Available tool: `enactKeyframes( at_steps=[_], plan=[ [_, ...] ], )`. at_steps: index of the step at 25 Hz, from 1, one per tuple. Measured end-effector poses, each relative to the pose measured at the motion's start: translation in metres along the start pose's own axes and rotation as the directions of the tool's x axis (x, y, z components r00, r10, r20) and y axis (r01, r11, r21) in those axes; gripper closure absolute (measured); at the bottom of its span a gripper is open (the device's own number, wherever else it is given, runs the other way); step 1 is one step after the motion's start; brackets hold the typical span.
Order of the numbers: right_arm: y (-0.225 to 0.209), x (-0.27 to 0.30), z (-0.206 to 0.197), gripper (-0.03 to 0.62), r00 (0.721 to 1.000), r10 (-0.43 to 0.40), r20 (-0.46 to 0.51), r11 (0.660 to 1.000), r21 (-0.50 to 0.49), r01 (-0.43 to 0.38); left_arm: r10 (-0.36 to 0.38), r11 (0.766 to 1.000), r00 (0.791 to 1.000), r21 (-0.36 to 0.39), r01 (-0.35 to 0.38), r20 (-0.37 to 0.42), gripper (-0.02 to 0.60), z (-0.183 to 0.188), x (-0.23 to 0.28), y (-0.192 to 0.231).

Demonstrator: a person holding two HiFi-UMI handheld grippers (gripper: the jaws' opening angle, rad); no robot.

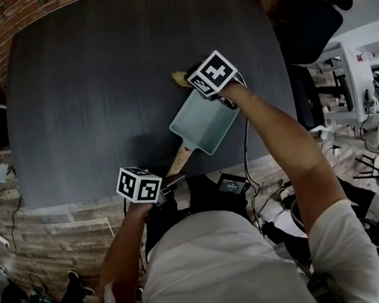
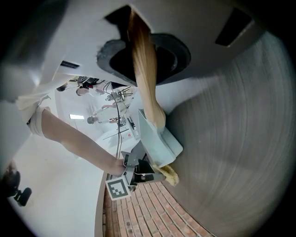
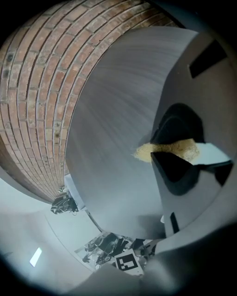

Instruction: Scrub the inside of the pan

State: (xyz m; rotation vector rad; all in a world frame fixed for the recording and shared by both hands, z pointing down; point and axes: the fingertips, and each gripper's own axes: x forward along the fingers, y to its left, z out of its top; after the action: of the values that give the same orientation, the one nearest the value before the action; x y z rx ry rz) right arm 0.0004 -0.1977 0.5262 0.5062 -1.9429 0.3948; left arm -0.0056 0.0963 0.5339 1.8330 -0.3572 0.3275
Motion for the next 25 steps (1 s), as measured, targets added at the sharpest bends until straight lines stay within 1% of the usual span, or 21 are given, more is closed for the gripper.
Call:
enactKeyframes(
  at_steps=[9, 15, 25],
  plan=[
    [0.036, 0.002, 0.002, 0.531, 0.997, 0.073, -0.017, 0.996, -0.051, -0.074, 0.005, 1.0, 1.0, 0.007, -0.005, 0.01, 0.502, 0.001, 0.0, 0.002],
    [0.053, 0.002, -0.002, 0.531, 0.993, 0.116, -0.025, 0.992, -0.051, -0.117, 0.017, 1.0, 1.0, 0.012, -0.017, 0.013, 0.5, 0.002, 0.002, 0.002],
    [0.072, -0.002, -0.006, 0.531, 0.988, 0.148, -0.038, 0.987, -0.057, -0.15, 0.02, 1.0, 0.999, 0.005, -0.021, 0.031, 0.5, 0.005, 0.007, 0.003]
  ],
)
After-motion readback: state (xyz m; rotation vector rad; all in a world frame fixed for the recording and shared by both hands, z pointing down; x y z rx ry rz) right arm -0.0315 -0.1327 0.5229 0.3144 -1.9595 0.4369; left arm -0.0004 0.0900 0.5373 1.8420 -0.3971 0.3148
